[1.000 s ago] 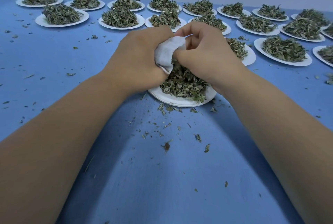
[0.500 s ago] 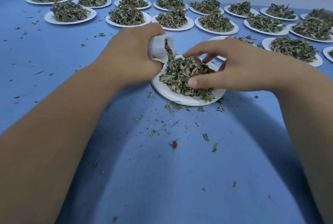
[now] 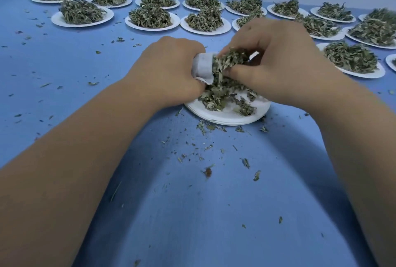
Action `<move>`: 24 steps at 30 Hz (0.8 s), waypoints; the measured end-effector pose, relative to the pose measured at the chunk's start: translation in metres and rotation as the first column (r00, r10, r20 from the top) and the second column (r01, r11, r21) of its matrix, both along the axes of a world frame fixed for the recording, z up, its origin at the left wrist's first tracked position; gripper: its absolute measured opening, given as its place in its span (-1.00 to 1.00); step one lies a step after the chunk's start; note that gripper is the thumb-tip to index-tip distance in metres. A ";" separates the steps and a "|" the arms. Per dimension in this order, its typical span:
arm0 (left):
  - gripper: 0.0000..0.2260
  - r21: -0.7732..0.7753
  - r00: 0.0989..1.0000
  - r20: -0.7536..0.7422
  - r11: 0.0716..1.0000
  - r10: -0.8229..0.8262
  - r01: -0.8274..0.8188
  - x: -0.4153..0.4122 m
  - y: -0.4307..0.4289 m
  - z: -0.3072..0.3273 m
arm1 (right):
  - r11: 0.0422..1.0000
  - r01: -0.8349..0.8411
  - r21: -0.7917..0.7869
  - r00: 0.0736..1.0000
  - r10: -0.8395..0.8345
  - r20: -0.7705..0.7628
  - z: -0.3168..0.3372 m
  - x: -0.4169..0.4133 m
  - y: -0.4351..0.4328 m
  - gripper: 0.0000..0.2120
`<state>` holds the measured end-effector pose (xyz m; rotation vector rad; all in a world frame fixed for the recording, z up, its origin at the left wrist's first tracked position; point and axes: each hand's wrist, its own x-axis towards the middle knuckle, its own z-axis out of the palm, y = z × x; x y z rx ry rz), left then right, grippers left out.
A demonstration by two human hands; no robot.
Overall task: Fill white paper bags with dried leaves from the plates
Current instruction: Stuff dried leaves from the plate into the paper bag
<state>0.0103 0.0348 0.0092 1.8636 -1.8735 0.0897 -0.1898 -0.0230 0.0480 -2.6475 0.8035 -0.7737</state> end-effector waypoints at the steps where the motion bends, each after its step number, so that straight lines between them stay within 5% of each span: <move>1: -0.86 -0.004 1.000 0.004 1.000 -0.003 0.003 -0.002 0.000 0.000 | 1.000 -0.015 0.005 1.000 0.015 0.007 -0.002 0.002 0.002 -0.84; 12: -0.85 -0.039 0.997 0.070 0.999 -0.020 0.022 -0.006 -0.006 -0.002 | 0.983 -0.002 0.182 0.982 -0.032 0.186 -0.014 0.014 0.000 -0.90; 19: -0.86 -0.011 0.997 0.076 0.999 -0.029 0.030 -0.006 -0.005 0.002 | 0.897 -0.171 0.407 0.982 0.120 0.149 -0.011 0.003 -0.003 -0.90; 24: -0.88 0.017 0.990 0.121 0.998 -0.067 0.065 -0.010 -0.006 0.000 | 0.927 -0.073 0.368 0.982 0.003 0.187 -0.017 0.010 -0.004 -0.86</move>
